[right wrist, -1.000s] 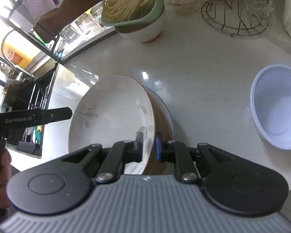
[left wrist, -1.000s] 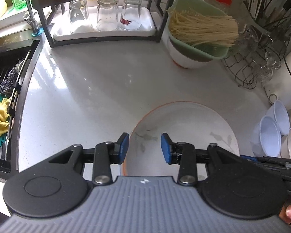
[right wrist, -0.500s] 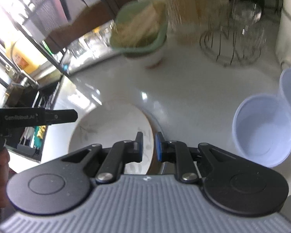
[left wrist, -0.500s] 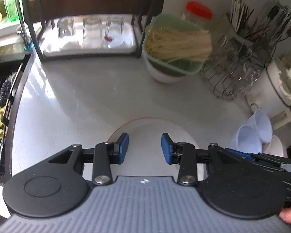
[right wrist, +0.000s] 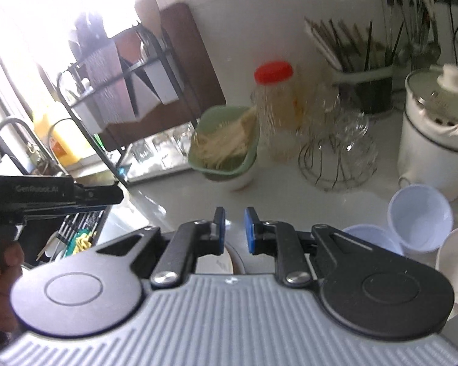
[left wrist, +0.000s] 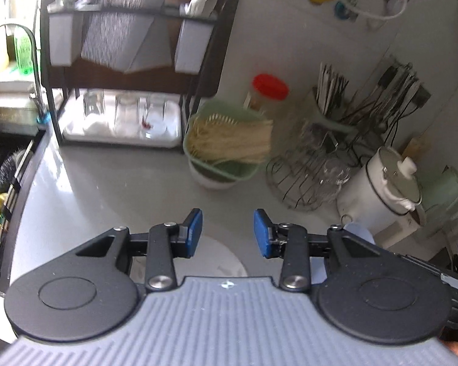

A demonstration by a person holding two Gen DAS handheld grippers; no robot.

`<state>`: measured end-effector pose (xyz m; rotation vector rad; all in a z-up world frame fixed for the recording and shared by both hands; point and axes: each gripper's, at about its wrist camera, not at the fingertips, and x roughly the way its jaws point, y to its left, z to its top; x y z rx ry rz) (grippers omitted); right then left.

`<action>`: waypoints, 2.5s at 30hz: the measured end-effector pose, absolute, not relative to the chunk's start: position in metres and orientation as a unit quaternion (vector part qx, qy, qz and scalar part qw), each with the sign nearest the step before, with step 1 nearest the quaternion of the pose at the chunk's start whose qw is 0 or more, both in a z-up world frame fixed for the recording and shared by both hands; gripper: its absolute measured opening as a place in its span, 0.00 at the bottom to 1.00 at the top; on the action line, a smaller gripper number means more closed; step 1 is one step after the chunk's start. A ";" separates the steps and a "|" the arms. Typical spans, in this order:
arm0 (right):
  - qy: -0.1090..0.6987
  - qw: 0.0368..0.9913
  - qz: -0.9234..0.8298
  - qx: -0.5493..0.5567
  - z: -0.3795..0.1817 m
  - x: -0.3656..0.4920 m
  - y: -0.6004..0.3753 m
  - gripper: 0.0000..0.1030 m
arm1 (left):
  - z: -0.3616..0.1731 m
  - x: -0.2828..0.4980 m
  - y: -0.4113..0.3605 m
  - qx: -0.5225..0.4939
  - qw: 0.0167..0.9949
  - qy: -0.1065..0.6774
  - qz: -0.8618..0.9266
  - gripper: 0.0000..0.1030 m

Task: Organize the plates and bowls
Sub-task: 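Open the right gripper and lift it off the plate stack, then move the left gripper to the rim of a light blue bowl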

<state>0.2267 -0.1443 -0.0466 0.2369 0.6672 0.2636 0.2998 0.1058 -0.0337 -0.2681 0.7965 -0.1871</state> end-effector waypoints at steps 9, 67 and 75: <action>0.286 0.944 0.131 0.099 -0.025 0.196 -0.171 0.17 | -0.013 0.258 0.071 -0.115 0.922 0.359 -0.092 0.42; 0.317 0.938 0.011 0.142 -0.101 0.154 -0.290 0.55 | -0.102 0.270 -0.070 -0.058 0.884 0.421 -0.194 0.59; 0.342 0.924 0.007 0.168 -0.126 0.169 -0.300 0.55 | -0.138 0.304 -0.088 -0.073 0.865 0.460 -0.187 0.59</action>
